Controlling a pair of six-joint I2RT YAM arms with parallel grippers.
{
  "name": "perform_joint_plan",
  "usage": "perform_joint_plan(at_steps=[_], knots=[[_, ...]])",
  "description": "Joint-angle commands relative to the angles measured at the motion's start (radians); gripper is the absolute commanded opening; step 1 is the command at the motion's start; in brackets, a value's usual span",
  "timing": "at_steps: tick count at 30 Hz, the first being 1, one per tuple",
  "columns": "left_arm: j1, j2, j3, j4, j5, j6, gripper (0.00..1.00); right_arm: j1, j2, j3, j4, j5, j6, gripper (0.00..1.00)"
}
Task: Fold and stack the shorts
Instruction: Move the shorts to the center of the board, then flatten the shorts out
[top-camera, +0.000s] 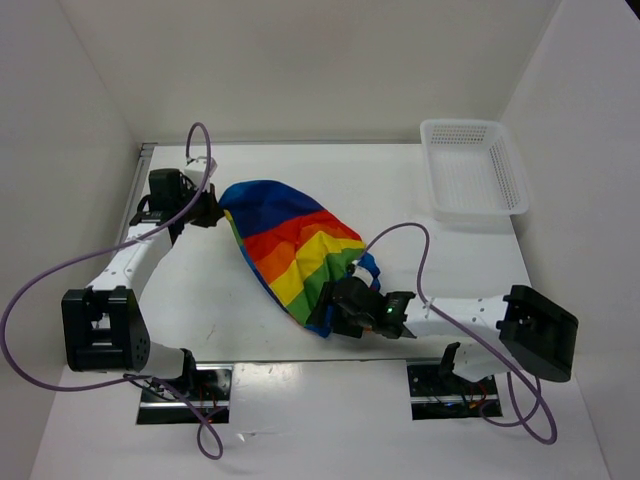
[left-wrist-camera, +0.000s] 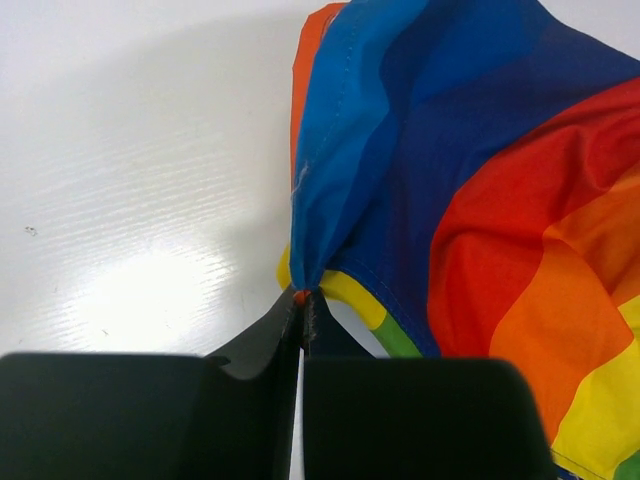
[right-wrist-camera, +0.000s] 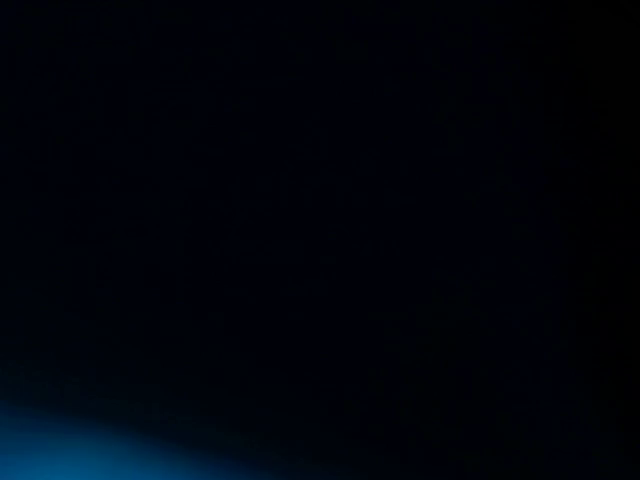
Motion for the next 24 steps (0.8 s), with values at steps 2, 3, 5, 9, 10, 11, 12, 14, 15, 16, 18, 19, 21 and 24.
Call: perform_joint_plan(at_steps=[2,3,5,9,10,11,12,14,15,16,18,19,21,24], knots=[[0.006,0.000,0.036,0.010,0.037,0.004,0.00,0.031,0.057,0.034,0.076,0.009,0.077,0.87],[0.006,0.000,0.046,0.010,0.037,0.004,0.00,0.040,0.057,0.034,0.076,0.010,0.091,0.87],[0.006,0.000,0.046,0.001,0.037,0.004,0.00,0.040,0.048,0.014,0.076,0.010,0.123,0.87],[0.006,-0.009,0.046,0.010,0.046,0.004,0.00,0.040,0.072,-0.020,0.174,0.010,0.171,0.87],[0.006,-0.009,0.046,0.010,0.046,0.004,0.00,0.040,0.113,-0.020,0.174,0.020,0.171,0.87],[0.006,-0.009,0.046,0.010,0.058,0.004,0.00,0.040,0.132,-0.010,0.186,0.029,0.171,0.84],[0.006,-0.009,0.046,0.010,0.059,0.004,0.00,0.040,0.147,-0.010,0.186,0.048,0.171,0.76],[0.006,-0.018,0.046,0.010,0.059,0.004,0.00,0.040,0.186,0.026,0.174,0.069,0.162,0.62],[0.006,-0.027,0.046,0.010,0.059,0.004,0.00,0.040,0.186,0.040,0.142,0.097,0.148,0.41],[0.006,-0.027,0.046,0.010,0.059,0.004,0.00,0.040,0.198,0.068,0.120,0.112,0.148,0.29],[0.006,-0.038,0.046,0.000,0.059,0.004,0.00,0.040,0.187,0.101,0.033,0.163,0.116,0.08],[0.015,-0.038,0.046,0.000,0.059,0.004,0.00,0.040,0.172,0.140,-0.004,0.183,0.105,0.00],[0.026,-0.047,0.046,-0.023,0.049,0.004,0.00,0.040,0.087,0.181,-0.120,0.227,0.045,0.00],[0.049,-0.047,0.102,-0.032,0.049,0.004,0.00,-0.073,-0.071,0.269,-0.199,0.240,-0.131,0.00]])
